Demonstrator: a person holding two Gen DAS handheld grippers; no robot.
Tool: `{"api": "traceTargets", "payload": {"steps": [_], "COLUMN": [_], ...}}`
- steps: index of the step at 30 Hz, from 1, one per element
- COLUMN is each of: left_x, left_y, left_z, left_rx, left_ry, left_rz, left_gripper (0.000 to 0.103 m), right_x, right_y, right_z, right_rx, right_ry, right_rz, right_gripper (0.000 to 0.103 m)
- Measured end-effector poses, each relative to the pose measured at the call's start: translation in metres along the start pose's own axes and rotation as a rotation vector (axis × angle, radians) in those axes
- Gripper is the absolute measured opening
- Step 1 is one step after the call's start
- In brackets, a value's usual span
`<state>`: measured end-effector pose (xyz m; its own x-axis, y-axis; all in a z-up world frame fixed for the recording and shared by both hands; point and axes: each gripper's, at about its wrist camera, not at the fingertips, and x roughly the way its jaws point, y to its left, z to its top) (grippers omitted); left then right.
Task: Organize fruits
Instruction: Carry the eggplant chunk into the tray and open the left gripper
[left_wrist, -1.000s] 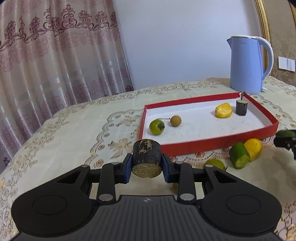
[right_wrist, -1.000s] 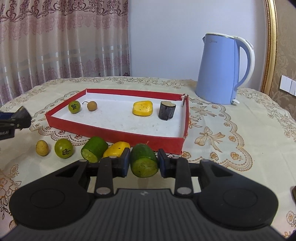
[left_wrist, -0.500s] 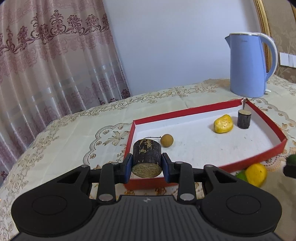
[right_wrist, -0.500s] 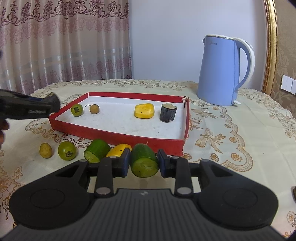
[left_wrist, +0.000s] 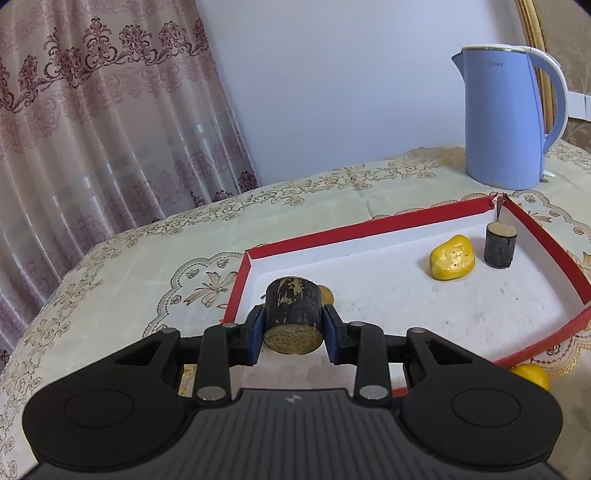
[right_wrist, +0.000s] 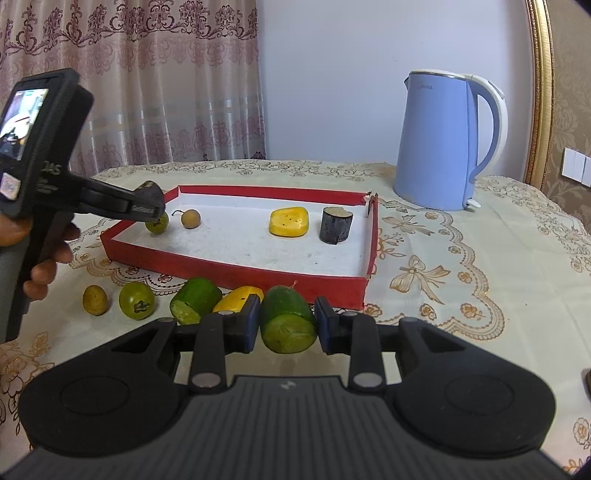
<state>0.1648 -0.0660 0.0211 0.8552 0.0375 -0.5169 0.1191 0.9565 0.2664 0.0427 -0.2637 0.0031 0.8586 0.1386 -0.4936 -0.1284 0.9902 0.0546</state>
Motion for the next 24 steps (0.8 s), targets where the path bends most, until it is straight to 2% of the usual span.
{"api": "traceTargets", "payload": {"steps": [14,20,24], "left_x": [0.016,0.025,0.032], "left_y": [-0.008,-0.01,-0.013], "left_z": [0.017,0.031,0.032], "left_rx": [-0.055,-0.08,-0.088], "left_ry": [0.02,-0.034,-0.041], "left_rz": [-0.025,-0.031,-0.051], "left_gripper": [0.032,0.032,0.032], "right_x": [-0.004,-0.008,-0.008], "right_y": [0.0,0.0,-0.001], "right_z": [0.0,0.003,0.005], "right_rx": [0.009,0.012,0.022], "right_ry": [-0.012,-0.019,-0.022], "right_rz": [0.011,0.019,0.01], "right_gripper": [0.03,0.029,0.03]}}
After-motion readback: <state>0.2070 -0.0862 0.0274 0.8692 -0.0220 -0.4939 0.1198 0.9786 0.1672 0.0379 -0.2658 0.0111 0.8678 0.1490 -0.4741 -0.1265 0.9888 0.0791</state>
